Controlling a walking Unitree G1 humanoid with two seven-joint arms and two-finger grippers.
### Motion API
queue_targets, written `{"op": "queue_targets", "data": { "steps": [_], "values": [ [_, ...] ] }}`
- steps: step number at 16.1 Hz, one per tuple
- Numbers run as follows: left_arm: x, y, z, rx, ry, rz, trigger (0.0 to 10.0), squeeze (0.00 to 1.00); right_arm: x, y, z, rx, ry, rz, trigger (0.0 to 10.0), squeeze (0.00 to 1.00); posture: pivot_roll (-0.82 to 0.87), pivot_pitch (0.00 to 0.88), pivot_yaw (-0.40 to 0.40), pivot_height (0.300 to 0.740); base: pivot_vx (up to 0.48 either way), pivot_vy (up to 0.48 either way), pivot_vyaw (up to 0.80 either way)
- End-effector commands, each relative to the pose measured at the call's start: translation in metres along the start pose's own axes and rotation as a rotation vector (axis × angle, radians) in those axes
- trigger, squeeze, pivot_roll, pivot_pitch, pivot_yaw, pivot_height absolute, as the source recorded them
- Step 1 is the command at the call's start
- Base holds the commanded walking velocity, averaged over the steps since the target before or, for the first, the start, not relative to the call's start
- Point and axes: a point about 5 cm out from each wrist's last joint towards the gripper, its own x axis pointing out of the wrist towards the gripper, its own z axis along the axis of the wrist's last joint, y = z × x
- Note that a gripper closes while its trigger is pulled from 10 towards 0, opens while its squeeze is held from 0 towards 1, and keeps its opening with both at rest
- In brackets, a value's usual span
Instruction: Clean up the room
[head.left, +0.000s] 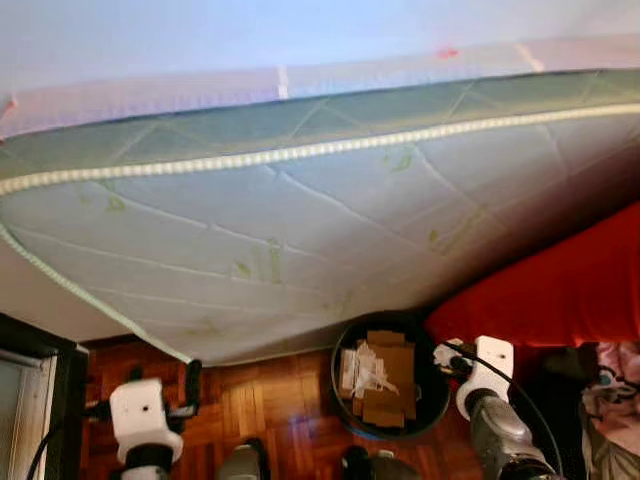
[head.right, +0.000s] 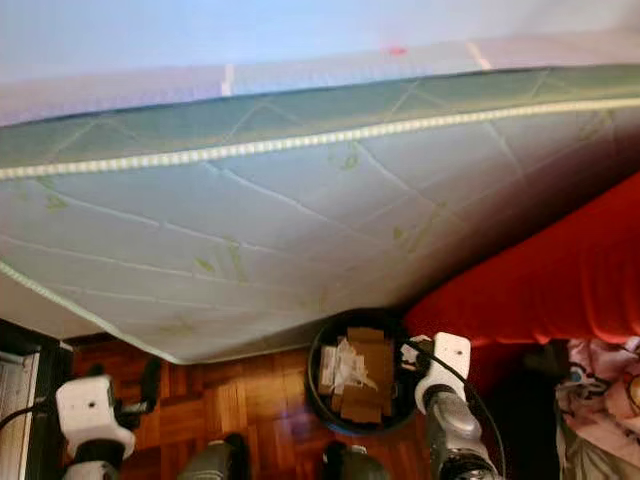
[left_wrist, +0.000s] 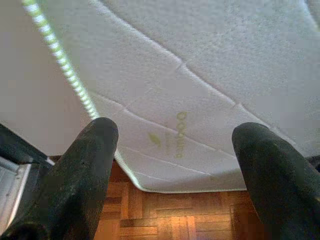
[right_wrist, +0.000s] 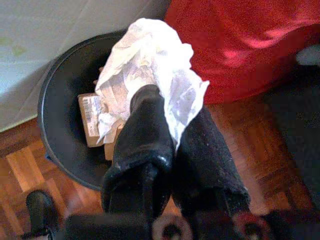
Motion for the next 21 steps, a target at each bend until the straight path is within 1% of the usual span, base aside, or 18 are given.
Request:
{"op": "queue_targets", "data": {
  "steps": [1,4,6,8,9,12,21],
  "values": [
    [-0.011,0.003,-0.006,0.005,0.061,0.015,10.0,0.0,-0.003,-0.001,-0.012,0.007,0.045,0.006,10.0,0.15,0.19,0.369,-0.079,0.74,0.0,0.0,0.0],
    [-0.019,0.003,-0.001,0.005,0.101,0.02,10.0,0.0,-0.001,0.009,-0.006,0.007,0.019,0.065,10.0,0.11,0.2,0.386,-0.081,0.74,0.0,0.0,0.0],
    [-0.021,0.003,-0.001,0.005,0.106,0.023,10.0,0.0,0.0,0.01,-0.002,0.013,0.008,0.075,10.0,0.12,0.21,0.392,-0.082,0.74,0.0,0.0,0.0],
    [-0.023,0.003,-0.002,0.004,0.115,0.024,10.0,0.0,0.001,0.013,0.003,0.02,-0.011,0.097,10.0,0.5,0.21,0.4,-0.084,0.74,0.0,0.0,0.0],
    [-0.023,0.003,-0.003,0.004,0.121,0.024,10.0,0.0,0.002,0.015,0.004,0.03,-0.018,0.113,10.0,1.0,0.21,0.4,-0.084,0.74,0.0,0.0,0.0],
    [-0.023,0.004,-0.002,0.004,0.134,0.026,10.0,0.0,0.004,0.025,0.012,0.033,-0.04,0.152,10.0,1.0,0.21,0.409,-0.085,0.74,0.0,0.0,0.0],
    [-0.021,0.006,-0.006,0.006,0.146,0.031,10.0,0.0,0.003,0.033,0.007,0.021,-0.015,0.217,10.0,1.0,0.21,0.405,-0.091,0.74,0.0,0.0,0.0]
  ]
}}
